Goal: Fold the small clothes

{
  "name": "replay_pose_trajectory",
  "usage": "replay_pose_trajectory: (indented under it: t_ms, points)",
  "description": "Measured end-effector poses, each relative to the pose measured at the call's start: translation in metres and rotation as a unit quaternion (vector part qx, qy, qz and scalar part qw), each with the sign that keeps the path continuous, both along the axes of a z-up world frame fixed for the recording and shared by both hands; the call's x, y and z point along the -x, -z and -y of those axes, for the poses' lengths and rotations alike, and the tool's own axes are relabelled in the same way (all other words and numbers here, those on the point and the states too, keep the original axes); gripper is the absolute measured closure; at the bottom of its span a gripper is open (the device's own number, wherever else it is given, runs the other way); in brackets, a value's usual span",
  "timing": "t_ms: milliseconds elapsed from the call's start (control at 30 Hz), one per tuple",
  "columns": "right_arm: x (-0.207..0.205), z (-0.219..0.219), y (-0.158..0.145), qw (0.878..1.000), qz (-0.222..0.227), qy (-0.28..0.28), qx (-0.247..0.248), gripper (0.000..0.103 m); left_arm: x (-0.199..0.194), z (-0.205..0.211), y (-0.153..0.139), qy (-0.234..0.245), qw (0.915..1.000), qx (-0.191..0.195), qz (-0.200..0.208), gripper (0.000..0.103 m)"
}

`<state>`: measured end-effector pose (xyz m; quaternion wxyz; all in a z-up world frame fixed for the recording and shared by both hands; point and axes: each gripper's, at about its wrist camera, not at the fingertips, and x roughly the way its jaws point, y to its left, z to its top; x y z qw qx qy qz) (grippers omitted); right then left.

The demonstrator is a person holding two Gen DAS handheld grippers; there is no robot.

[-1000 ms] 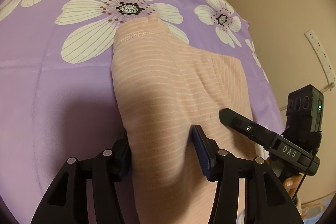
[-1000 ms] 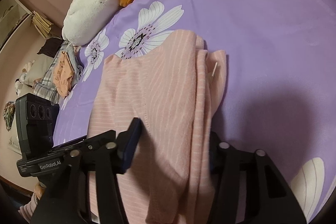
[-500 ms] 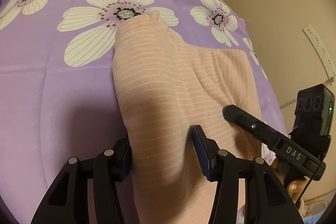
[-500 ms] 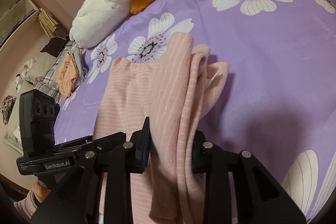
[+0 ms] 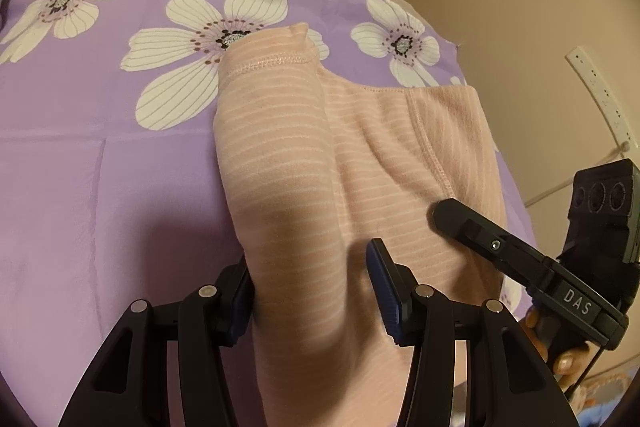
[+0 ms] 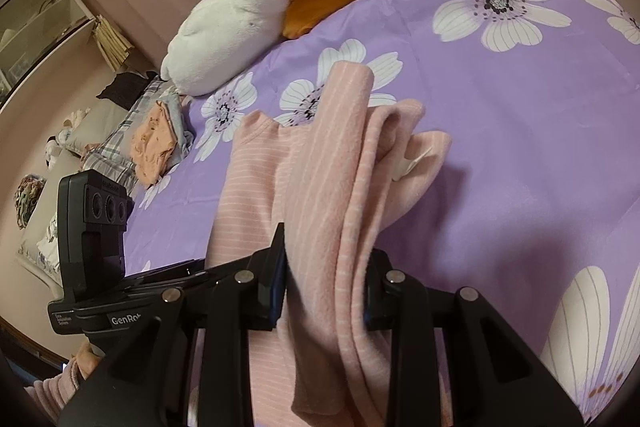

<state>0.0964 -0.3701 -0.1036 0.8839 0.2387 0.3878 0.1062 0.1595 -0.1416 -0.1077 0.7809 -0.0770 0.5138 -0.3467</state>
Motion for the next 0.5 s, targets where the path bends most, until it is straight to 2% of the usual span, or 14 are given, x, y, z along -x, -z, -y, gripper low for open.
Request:
replay_pose_trajectory:
  t_ms: [500]
  points:
    - [0.019,-0.027,-0.016,1.000,0.009,-0.022,0.006,0.074,0.020,-0.024,-0.017,-0.009,0.9999,0.004,0.013,0.052]
